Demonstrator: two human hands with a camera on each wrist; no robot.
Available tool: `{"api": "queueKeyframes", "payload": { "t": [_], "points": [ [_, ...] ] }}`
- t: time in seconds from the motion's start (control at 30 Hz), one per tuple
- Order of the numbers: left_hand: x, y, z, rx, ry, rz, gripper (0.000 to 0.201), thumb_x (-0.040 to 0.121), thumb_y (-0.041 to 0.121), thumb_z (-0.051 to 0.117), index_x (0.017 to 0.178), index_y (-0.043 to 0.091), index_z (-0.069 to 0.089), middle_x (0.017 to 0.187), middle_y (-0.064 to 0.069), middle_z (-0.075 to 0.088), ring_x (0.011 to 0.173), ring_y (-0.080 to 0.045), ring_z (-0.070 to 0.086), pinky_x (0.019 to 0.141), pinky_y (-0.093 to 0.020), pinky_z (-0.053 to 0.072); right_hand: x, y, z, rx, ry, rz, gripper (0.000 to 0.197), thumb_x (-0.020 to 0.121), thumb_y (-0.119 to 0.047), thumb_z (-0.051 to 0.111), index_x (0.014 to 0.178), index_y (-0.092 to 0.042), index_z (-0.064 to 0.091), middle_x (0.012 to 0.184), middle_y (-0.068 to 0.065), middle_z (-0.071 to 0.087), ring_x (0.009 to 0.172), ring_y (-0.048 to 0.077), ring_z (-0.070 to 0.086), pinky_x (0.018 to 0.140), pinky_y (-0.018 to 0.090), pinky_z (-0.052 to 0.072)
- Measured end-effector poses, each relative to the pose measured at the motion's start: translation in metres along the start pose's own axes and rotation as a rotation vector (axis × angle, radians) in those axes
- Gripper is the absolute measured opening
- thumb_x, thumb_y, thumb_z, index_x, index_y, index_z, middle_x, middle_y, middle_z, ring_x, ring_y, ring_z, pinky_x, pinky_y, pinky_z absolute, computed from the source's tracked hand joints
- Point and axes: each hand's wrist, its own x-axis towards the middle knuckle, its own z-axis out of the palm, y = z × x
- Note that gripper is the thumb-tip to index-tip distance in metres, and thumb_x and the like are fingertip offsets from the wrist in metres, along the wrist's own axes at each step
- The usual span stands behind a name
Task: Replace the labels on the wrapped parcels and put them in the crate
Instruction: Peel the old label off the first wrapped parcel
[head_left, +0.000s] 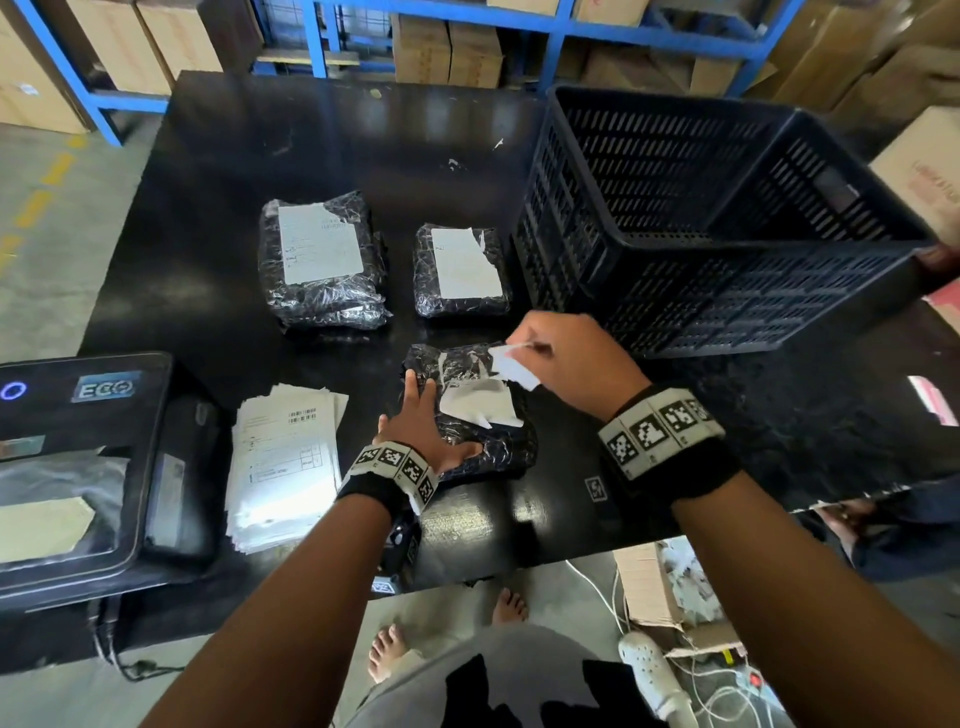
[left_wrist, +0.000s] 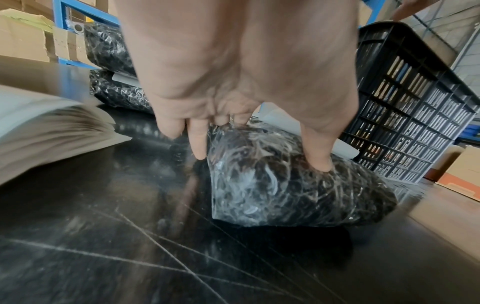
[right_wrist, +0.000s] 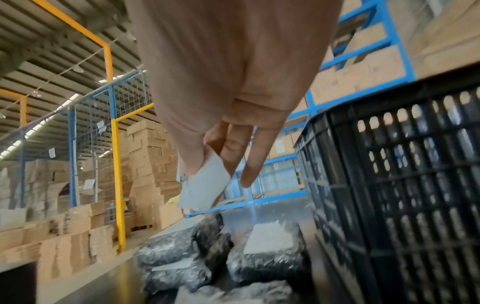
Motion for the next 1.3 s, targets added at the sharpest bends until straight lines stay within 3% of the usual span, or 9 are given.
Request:
{"api": "queueKeyframes", "payload": {
  "t": [0.3, 0.53, 0.67, 0.77, 0.87, 0.93, 1.03, 1.17, 1.3],
  "points": [
    [0.000, -0.001, 0.000, -0.027, -0.006, 0.007, 0.114, 0.069, 0.063, 0.070, 0.152, 0.026, 0.001, 0.155, 0.006, -0.027, 0.144, -0.026, 0.022, 0.118, -0.051, 0.009, -0.025, 0.052, 0.031, 0.207, -0.020, 0.186, 0.017, 0.091, -0.009, 0.054, 0.099, -0.018, 0.066, 0.089, -0.006, 0.065, 0.088, 0.014, 0.062, 0.081, 0.028, 0.049],
    [0.002, -0.002, 0.001, -0.059, -0.016, -0.002, 0.116, 0.067, 0.061, 0.073, 0.151, 0.028, 0.001, 0.155, 0.007, -0.026, 0.143, -0.023, 0.024, 0.118, -0.052, 0.007, -0.040, 0.104, 0.070, 0.315, -0.084, 0.438, 0.028, 0.093, -0.004, 0.047, 0.107, -0.018, 0.067, 0.102, 0.006, 0.064, 0.081, 0.019, 0.063, 0.073, 0.033, 0.058],
    [0.004, -0.003, 0.001, -0.088, -0.016, -0.012, 0.117, 0.064, 0.060, 0.076, 0.151, 0.029, 0.003, 0.155, 0.010, -0.026, 0.141, -0.023, 0.030, 0.117, -0.053, 0.016, -0.038, 0.120, 0.080, 0.310, -0.121, 0.512, 0.046, 0.093, -0.001, 0.043, 0.131, -0.022, 0.058, 0.109, 0.003, 0.058, 0.074, 0.012, 0.060, 0.067, 0.022, 0.054],
    [0.007, -0.006, 0.004, -0.107, -0.009, -0.010, 0.120, 0.061, 0.062, 0.077, 0.151, 0.031, 0.004, 0.154, 0.013, -0.026, 0.141, -0.022, 0.030, 0.116, -0.052, 0.021, -0.027, 0.129, 0.088, 0.255, -0.113, 0.580, 0.052, 0.094, -0.008, 0.049, 0.143, -0.024, 0.042, 0.117, 0.005, 0.060, 0.091, 0.021, 0.064, 0.083, 0.028, 0.051],
    [0.010, -0.009, 0.006, -0.120, -0.009, -0.011, 0.123, 0.057, 0.066, 0.076, 0.150, 0.033, 0.004, 0.153, 0.016, -0.027, 0.139, -0.021, 0.033, 0.115, -0.052, 0.022, -0.018, 0.139, 0.096, 0.173, -0.121, 0.607, 0.037, 0.092, -0.014, 0.056, 0.129, -0.019, 0.054, 0.115, 0.009, 0.065, 0.100, 0.027, 0.064, 0.091, 0.037, 0.051],
    [0.012, -0.011, 0.007, -0.134, -0.014, -0.010, 0.126, 0.053, 0.069, 0.076, 0.150, 0.034, 0.004, 0.152, 0.018, -0.028, 0.137, -0.022, 0.036, 0.113, -0.052, 0.027, -0.016, 0.141, 0.096, 0.035, -0.161, 0.561, 0.020, 0.092, -0.016, 0.056, 0.110, -0.018, 0.065, 0.108, 0.008, 0.067, 0.096, 0.028, 0.064, 0.087, 0.037, 0.052],
    [0.014, -0.014, 0.008, -0.149, -0.023, -0.012, 0.129, 0.049, 0.073, 0.075, 0.149, 0.035, 0.002, 0.151, 0.020, -0.029, 0.138, -0.023, 0.036, 0.112, -0.053, 0.030, -0.013, 0.144, 0.099, -0.092, -0.185, 0.494, 0.021, 0.091, -0.009, 0.049, 0.096, -0.015, 0.069, 0.100, 0.011, 0.067, 0.089, 0.030, 0.064, 0.083, 0.039, 0.054],
    [0.013, -0.014, 0.010, -0.161, -0.019, -0.007, 0.127, 0.052, 0.069, 0.076, 0.149, 0.035, 0.002, 0.151, 0.019, -0.029, 0.139, -0.021, 0.034, 0.113, -0.053, 0.027, -0.010, 0.149, 0.102, -0.099, -0.218, 0.457, 0.013, 0.090, -0.016, 0.058, 0.093, -0.016, 0.071, 0.100, 0.012, 0.066, 0.090, 0.031, 0.064, 0.082, 0.036, 0.052],
    [0.014, -0.014, 0.011, -0.157, -0.006, -0.009, 0.125, 0.054, 0.067, 0.077, 0.150, 0.035, 0.002, 0.153, 0.017, -0.027, 0.140, -0.021, 0.032, 0.114, -0.054, 0.025, -0.016, 0.160, 0.106, -0.046, -0.052, 0.501, 0.011, 0.084, -0.020, 0.068, 0.095, -0.022, 0.069, 0.101, -0.010, 0.049, 0.090, 0.020, 0.062, 0.072, 0.028, 0.047]
  ]
}}
